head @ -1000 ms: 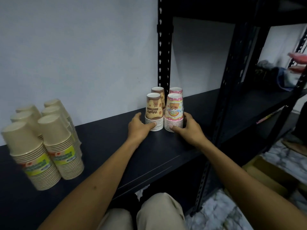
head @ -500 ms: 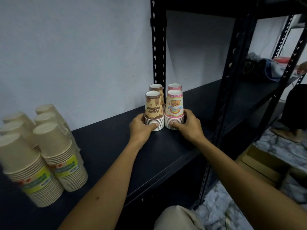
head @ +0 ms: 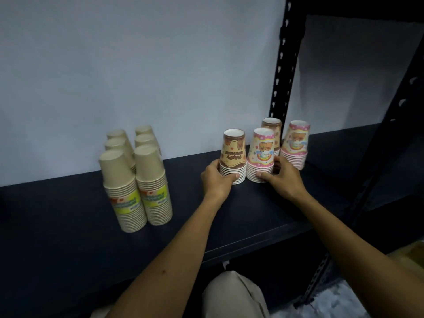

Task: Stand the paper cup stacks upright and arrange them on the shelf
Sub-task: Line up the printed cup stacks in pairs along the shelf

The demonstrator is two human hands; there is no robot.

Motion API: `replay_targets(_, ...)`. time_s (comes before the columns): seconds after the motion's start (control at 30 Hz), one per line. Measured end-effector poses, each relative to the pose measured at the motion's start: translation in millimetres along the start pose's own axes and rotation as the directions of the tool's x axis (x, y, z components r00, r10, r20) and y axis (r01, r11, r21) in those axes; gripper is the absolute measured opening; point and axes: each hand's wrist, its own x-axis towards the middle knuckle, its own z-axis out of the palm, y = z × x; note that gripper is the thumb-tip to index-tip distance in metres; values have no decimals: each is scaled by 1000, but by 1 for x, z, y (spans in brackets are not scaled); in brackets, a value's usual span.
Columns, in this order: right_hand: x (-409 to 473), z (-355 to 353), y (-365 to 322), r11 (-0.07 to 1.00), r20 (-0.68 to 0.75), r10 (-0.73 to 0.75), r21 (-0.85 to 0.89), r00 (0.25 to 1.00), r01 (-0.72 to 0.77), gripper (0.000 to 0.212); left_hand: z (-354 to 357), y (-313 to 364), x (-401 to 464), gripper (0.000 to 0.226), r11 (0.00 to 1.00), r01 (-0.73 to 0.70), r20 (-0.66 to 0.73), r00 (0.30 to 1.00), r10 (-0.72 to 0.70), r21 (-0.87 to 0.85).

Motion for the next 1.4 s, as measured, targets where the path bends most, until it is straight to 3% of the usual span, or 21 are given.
replay_targets(0.3,24,43,-24,993,245,-95,87,965,76,68,-37,-3,-5,52,987,137,-259,959,-111,85)
replay_targets(0.57,37,65,-39,982,331,-114,183,937,54,65,-47,-2,-6,50,974,212,-418,894,-160,81)
replay_targets(0.73,38,66,-40,967,346,-114,254,931,24,60,-46,4,-9,50,972,223,-437,884,-170,74)
replay_targets(1.13,32,86,-53,977,262,-51,215,964,-7,65,-42,7,-2,54,963,254,-453,871,-187,90)
replay_targets(1.4,20,92,-52,981,156,-119,170,981,92,67,-42,8,-1,48,965,253,-449,871,-199,62)
